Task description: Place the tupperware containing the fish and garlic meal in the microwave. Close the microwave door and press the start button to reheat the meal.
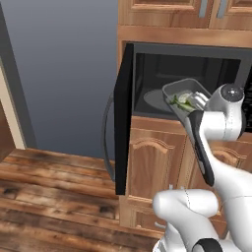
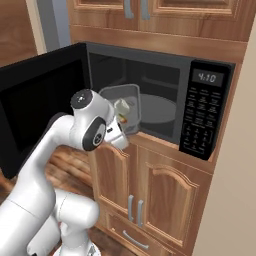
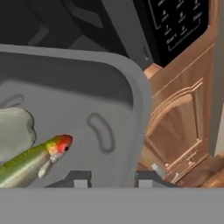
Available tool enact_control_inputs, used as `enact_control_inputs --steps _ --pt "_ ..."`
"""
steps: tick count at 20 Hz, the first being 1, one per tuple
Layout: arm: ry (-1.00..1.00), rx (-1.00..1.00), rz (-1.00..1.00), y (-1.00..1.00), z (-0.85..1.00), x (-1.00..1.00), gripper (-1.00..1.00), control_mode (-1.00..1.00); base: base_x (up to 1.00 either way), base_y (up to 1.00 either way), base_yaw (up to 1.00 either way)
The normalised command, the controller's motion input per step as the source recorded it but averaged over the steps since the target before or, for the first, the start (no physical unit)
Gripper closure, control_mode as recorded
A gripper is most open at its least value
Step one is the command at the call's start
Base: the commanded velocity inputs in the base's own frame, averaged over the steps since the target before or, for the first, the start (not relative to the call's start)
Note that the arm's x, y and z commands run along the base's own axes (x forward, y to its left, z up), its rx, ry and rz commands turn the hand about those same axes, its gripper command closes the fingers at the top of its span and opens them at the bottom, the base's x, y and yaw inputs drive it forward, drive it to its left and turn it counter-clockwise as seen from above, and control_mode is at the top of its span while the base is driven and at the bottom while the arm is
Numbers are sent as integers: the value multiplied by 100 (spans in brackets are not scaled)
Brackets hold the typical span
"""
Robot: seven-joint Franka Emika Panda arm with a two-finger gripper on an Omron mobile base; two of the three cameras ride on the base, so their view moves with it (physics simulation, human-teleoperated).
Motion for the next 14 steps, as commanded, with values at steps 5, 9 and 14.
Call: enact_control_inputs --steps 5,9,14 --pt "5 -5 0 -47 0 13 100 -100 0 0 0" --pt "8 -14 0 -40 0 10 100 -100 0 0 0" --pt "2 -12 0 -18 -3 31 100 -100 0 0 0"
